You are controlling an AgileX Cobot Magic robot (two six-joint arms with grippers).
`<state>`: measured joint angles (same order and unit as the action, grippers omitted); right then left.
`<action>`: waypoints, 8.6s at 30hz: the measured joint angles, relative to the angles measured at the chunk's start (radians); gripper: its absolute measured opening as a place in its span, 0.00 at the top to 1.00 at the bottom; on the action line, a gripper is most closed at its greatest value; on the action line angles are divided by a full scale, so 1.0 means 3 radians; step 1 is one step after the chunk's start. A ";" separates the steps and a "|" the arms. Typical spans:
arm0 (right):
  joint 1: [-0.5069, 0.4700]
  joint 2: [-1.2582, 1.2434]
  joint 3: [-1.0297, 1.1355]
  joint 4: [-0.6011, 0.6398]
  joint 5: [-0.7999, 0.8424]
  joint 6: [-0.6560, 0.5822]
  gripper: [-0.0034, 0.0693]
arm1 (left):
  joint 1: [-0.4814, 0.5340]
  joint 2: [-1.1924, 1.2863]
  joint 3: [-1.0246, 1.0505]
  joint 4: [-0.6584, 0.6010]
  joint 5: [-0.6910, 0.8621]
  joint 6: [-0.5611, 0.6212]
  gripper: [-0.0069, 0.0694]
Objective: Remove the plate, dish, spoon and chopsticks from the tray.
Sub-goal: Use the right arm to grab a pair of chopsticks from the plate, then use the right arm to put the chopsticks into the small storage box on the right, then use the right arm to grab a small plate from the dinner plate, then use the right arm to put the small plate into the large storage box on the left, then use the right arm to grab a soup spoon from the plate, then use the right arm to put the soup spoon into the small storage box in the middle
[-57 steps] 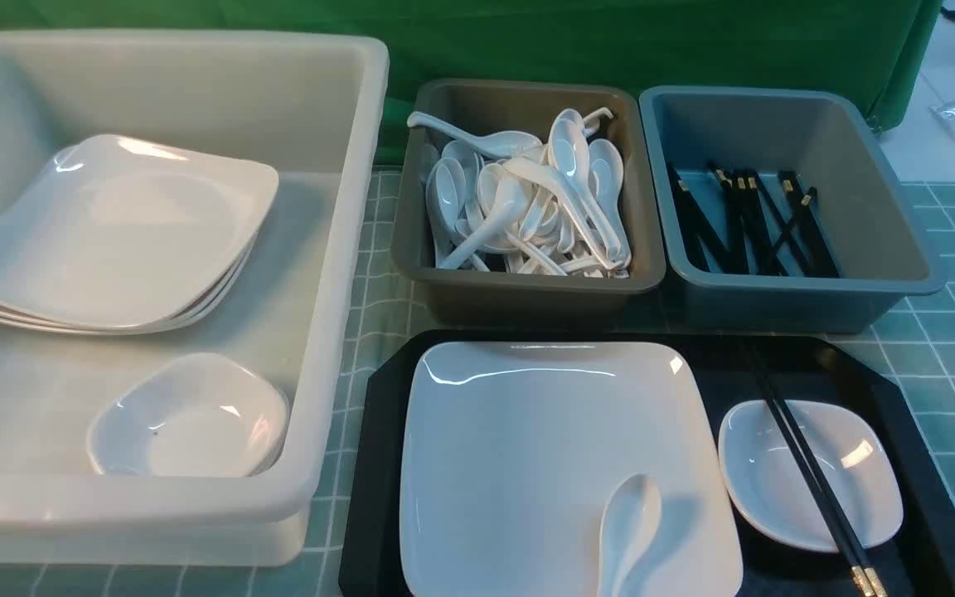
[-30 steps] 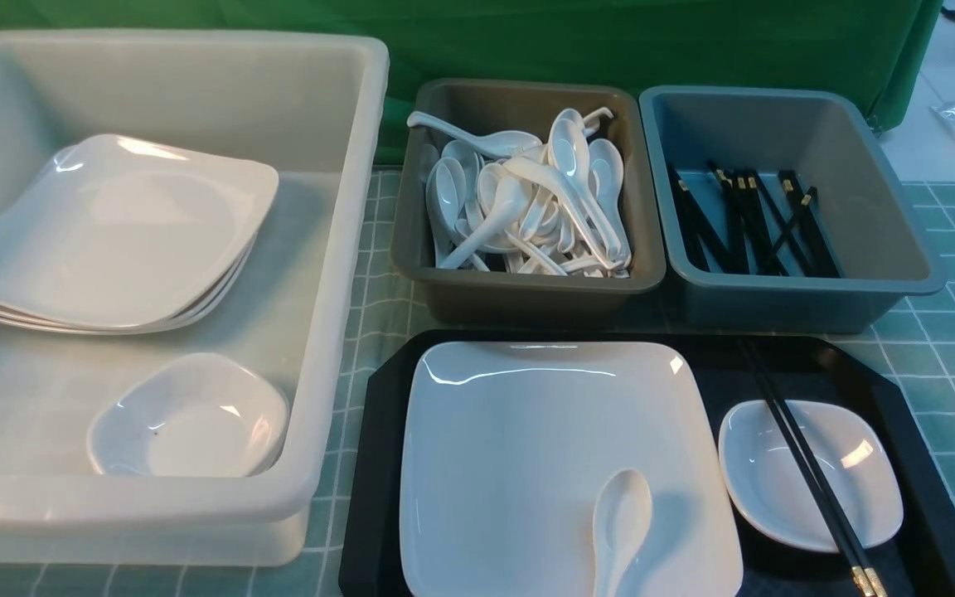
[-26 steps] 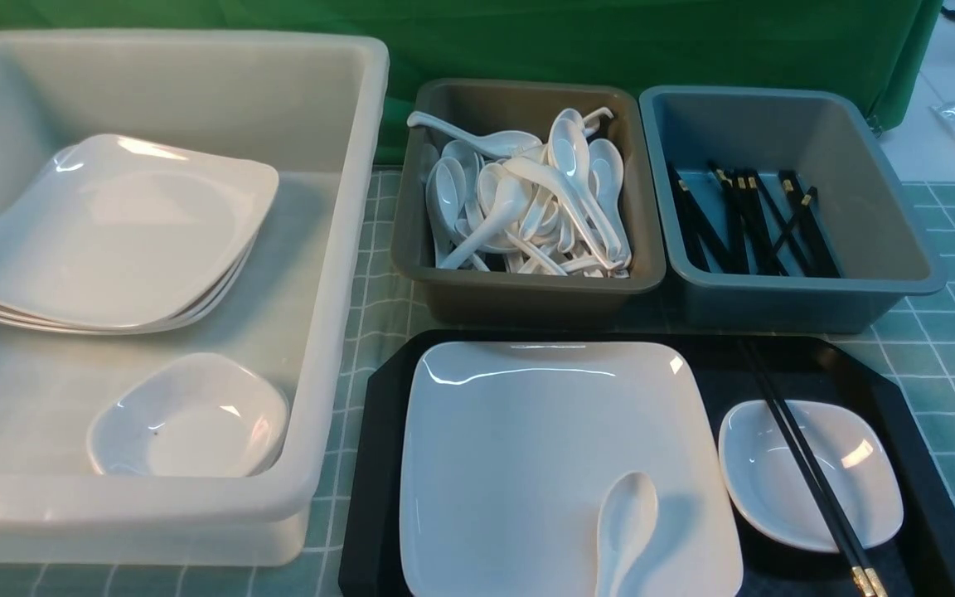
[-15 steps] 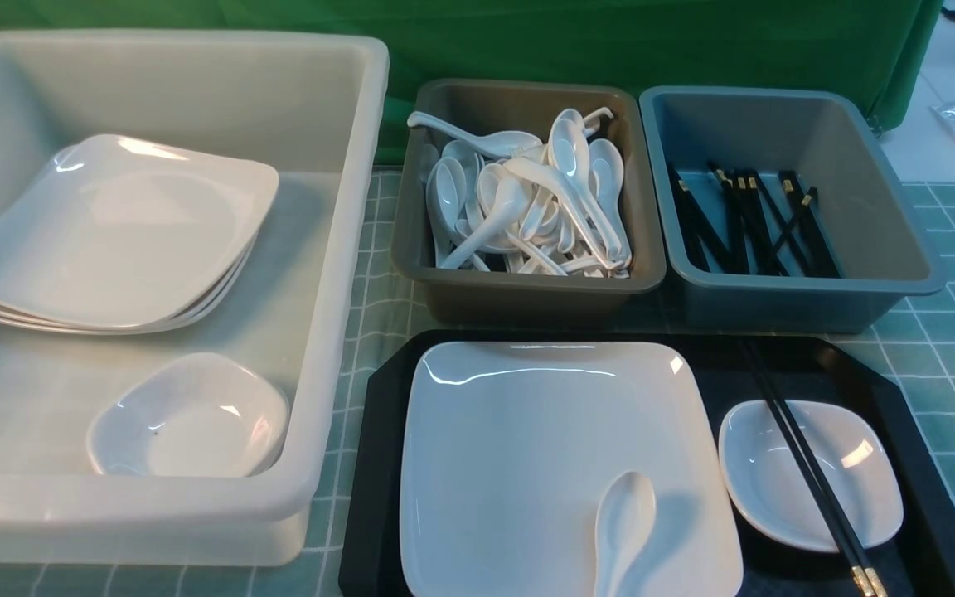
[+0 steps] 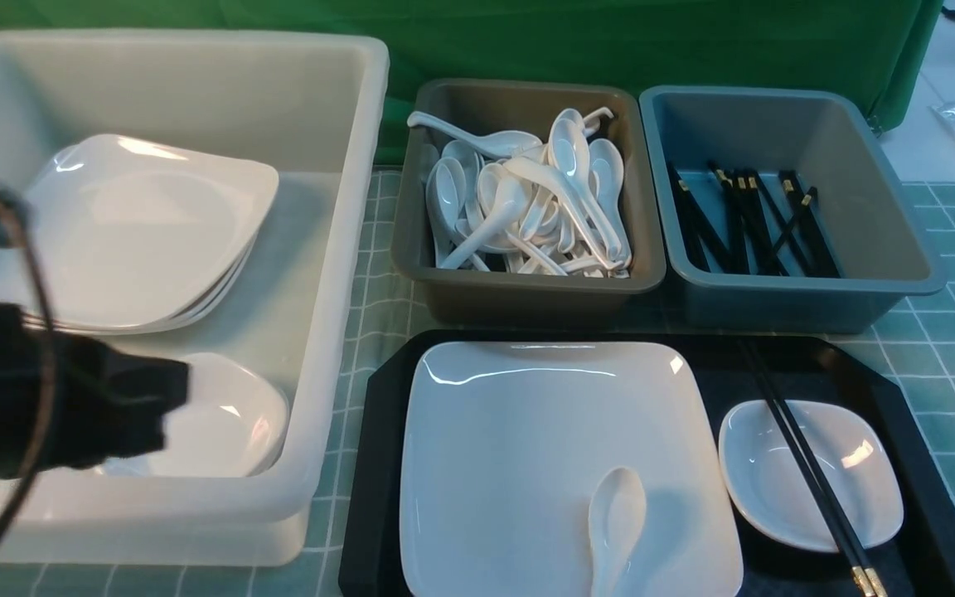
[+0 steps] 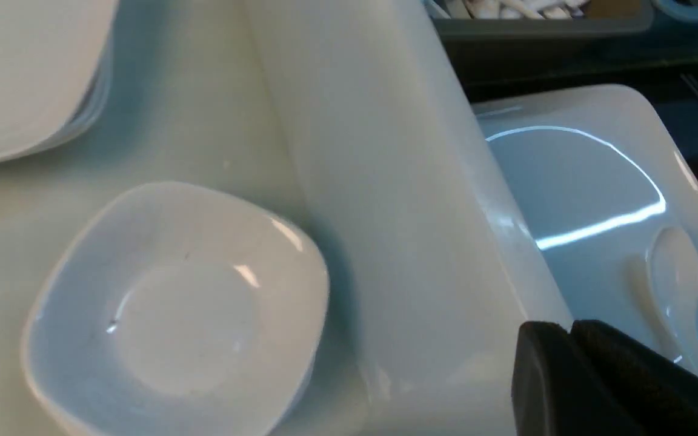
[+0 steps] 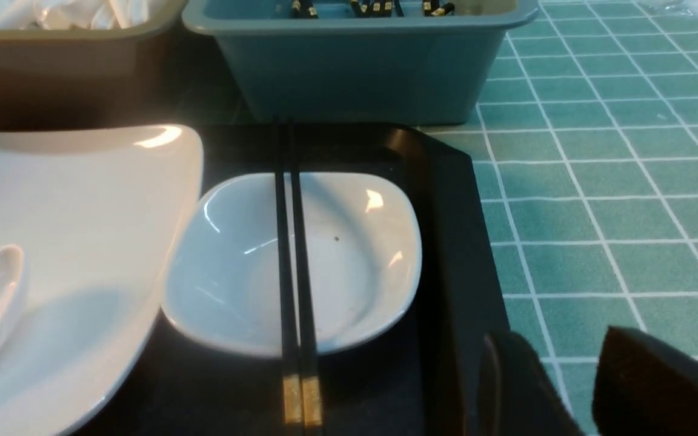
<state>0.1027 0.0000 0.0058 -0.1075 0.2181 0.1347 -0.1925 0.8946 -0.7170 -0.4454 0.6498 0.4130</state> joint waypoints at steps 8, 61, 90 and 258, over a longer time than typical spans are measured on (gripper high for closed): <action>0.0000 0.0000 0.0000 0.0253 -0.0885 0.0589 0.62 | -0.0779 0.0109 -0.0050 -0.0011 -0.0281 0.0156 0.89; 0.0728 0.5236 -0.3545 0.0788 0.1705 -0.1319 0.79 | -0.0891 -0.0480 -0.0050 -0.0437 -0.0557 0.1131 0.89; 0.0096 0.6508 -0.6356 0.0604 0.2176 -0.0971 0.56 | -0.0891 -0.0480 -0.0050 -0.0615 -0.0673 0.1147 0.89; 0.1750 0.5841 -0.4943 0.0459 0.1051 0.0215 0.73 | -0.0891 -0.1124 0.0056 0.0345 0.0068 0.0014 0.89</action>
<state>0.6277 1.7524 -1.4770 0.0301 0.5335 0.1991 -0.4598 0.5575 -0.7002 -0.3417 0.6702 0.4172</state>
